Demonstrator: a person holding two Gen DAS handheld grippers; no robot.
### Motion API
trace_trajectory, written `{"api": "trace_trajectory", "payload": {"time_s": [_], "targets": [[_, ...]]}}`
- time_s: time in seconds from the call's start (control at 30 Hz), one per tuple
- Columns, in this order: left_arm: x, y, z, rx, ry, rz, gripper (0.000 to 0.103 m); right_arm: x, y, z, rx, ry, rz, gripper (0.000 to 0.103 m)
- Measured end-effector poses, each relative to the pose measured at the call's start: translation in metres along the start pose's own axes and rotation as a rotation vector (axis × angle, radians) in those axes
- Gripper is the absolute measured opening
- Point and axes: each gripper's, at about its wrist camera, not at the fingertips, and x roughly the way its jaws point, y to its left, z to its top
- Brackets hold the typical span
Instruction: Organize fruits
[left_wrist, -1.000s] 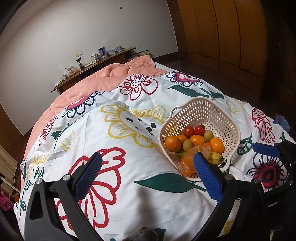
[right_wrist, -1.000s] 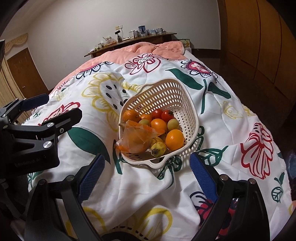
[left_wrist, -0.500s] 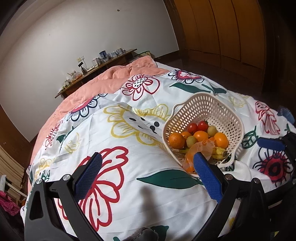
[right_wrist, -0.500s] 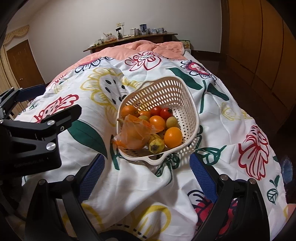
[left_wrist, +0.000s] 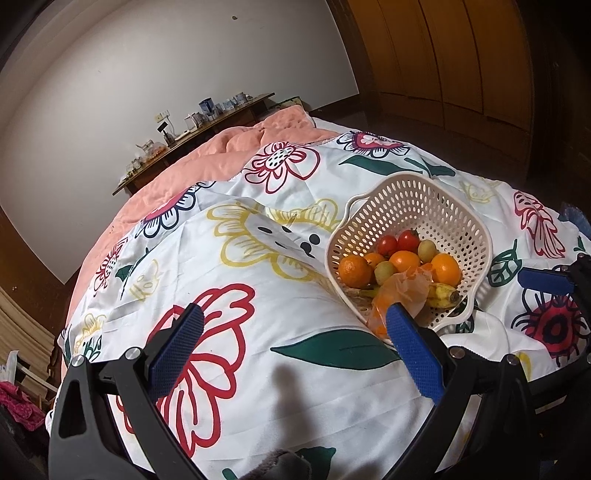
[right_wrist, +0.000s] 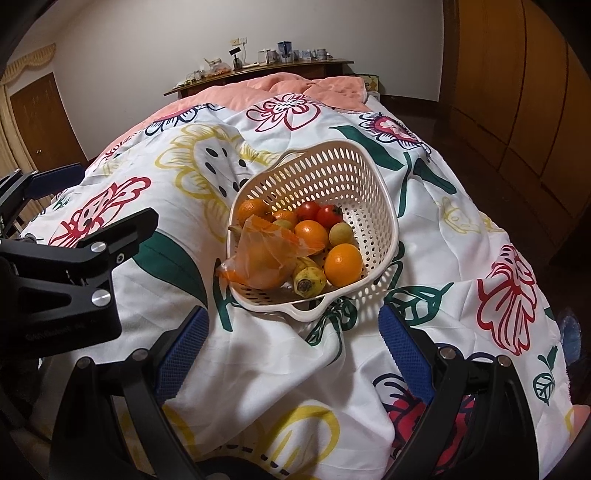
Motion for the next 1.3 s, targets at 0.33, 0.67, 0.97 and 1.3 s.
{"api": "trace_trajectory", "payload": {"time_s": [0.33,0.67,0.97,1.3], "targets": [[0.0008,-0.0029,-0.0009,0.009,0.003,-0.002,0.1,0.0009,0.0012,-0.0001,-0.004,0.003,0.001,0.092],[0.0025,-0.0052,-0.0019,0.019,0.009,-0.005,0.1,0.0018,0.0008,-0.0003,-0.003,0.008,-0.004,0.092],[0.003,-0.0067,-0.0029,0.024,0.01,-0.012,0.1,0.0017,-0.0001,0.0003,0.0,0.007,-0.008,0.092],[0.0012,-0.004,-0.0031,0.008,0.019,-0.014,0.1,0.0007,0.0014,0.0009,-0.002,0.005,-0.008,0.092]]}}
